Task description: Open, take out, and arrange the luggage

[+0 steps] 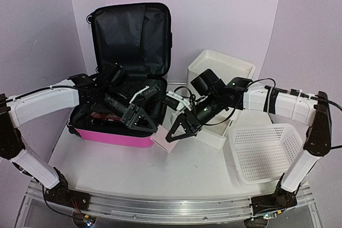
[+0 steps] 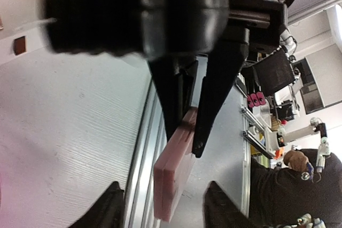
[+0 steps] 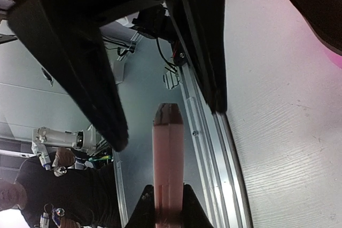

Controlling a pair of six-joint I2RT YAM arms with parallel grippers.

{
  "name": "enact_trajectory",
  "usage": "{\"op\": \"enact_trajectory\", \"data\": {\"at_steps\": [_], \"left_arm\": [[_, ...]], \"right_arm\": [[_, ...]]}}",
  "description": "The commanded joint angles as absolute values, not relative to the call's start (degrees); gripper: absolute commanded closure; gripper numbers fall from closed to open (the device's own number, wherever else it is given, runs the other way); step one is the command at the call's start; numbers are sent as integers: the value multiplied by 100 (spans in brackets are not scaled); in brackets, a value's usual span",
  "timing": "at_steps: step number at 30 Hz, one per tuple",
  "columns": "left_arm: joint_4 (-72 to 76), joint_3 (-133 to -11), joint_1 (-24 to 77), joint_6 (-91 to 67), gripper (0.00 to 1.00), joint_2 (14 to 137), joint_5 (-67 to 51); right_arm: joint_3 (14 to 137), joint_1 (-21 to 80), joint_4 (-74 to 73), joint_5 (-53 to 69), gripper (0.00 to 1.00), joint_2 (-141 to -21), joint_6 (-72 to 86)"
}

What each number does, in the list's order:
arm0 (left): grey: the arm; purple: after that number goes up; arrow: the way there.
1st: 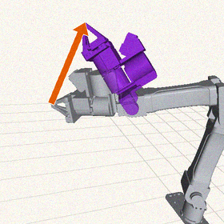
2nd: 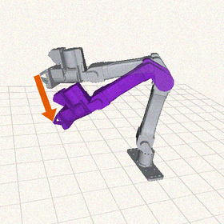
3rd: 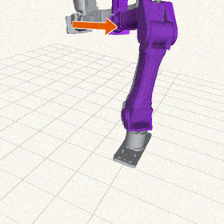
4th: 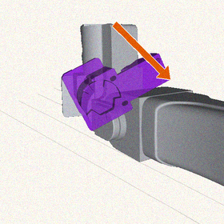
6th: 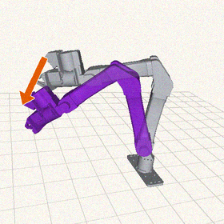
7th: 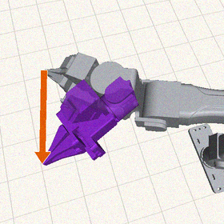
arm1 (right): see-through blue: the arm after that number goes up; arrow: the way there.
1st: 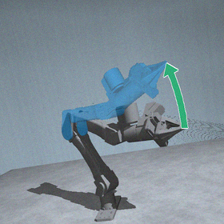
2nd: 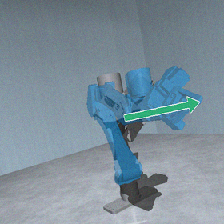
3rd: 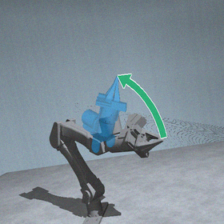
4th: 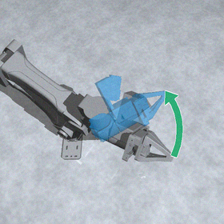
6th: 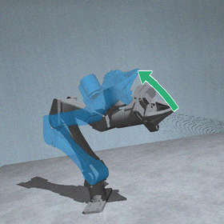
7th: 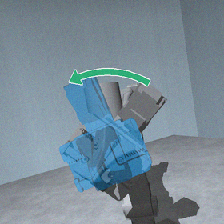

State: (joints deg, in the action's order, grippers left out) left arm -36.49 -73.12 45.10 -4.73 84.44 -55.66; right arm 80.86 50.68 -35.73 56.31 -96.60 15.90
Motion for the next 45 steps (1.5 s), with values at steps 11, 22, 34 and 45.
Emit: {"op": "enact_trajectory", "data": {"at_steps": [11,22,34,45], "left_arm": [[-4061,-7085,3296,-706,24,6797,-3454],[-4056,-6624,3296,-967,25,6455,-3298],[-4149,-6537,3296,-967,24,6186,-3148],[-4479,-6499,3296,-809,24,5901,-2892]], "right_arm": [[8446,4949,-6697,-1873,100,-9444,-829],[9560,4355,-6514,-3039,100,-10976,-2084],[10010,3949,-5716,-2778,100,-12242,-2441],[9719,3841,-5586,-2870,73,-12321,-2416]]}}
